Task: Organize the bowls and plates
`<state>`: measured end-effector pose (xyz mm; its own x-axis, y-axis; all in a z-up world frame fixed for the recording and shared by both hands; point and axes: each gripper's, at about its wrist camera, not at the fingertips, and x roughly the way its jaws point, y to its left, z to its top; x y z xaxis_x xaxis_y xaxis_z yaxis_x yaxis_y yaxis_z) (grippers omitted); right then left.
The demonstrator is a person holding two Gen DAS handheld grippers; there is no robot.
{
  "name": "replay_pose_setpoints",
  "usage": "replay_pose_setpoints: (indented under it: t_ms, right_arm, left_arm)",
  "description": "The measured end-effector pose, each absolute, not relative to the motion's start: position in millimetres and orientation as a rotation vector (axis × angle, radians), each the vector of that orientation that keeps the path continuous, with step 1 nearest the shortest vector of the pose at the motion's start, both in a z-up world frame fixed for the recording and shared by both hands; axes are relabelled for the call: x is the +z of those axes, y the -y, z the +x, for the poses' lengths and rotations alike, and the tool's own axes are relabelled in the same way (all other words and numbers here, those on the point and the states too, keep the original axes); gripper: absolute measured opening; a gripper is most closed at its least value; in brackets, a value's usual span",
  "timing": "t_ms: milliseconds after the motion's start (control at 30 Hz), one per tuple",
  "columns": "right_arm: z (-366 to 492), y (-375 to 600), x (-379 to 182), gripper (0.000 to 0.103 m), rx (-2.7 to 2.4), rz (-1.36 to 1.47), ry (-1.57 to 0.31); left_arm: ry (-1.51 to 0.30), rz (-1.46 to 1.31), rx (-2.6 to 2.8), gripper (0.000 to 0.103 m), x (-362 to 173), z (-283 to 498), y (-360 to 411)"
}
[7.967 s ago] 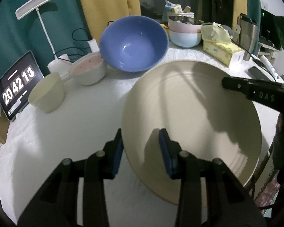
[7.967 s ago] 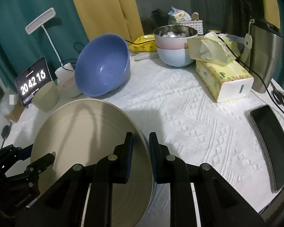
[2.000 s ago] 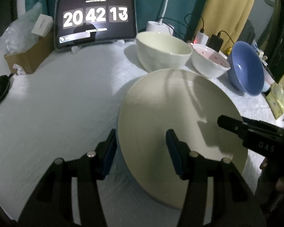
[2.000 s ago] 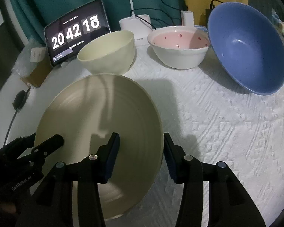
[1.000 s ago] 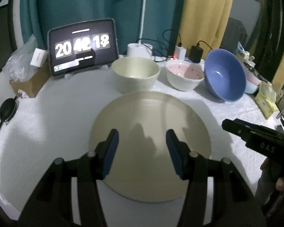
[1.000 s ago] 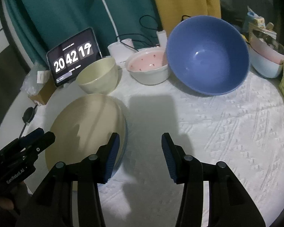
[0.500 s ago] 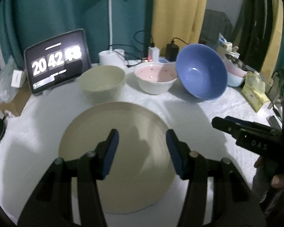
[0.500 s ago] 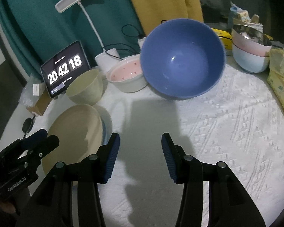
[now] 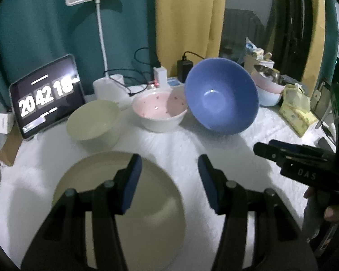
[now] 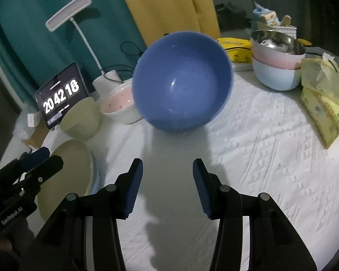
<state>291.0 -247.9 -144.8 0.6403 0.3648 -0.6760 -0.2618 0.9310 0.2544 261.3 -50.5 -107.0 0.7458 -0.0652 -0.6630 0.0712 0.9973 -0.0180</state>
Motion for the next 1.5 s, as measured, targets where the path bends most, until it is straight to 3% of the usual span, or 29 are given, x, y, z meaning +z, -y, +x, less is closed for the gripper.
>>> replay_pose_setpoints:
  t_ms: [967, 1200, 1500]
  right_arm:
    - [387.6, 285.1, -161.5, 0.048, 0.272, 0.117, -0.822]
    - [397.4, 298.6, -172.7, 0.021, 0.248, 0.161, -0.815]
    - [399.5, 306.2, -178.9, 0.020, 0.248, 0.178, -0.806]
  left_arm:
    - [-0.768, -0.061, -0.137, 0.053, -134.8, 356.8, 88.8]
    - [-0.794, -0.050, -0.152, 0.054, -142.8, 370.7, 100.7]
    - [-0.792, -0.037, -0.202, 0.054, -146.7, 377.7, 117.1]
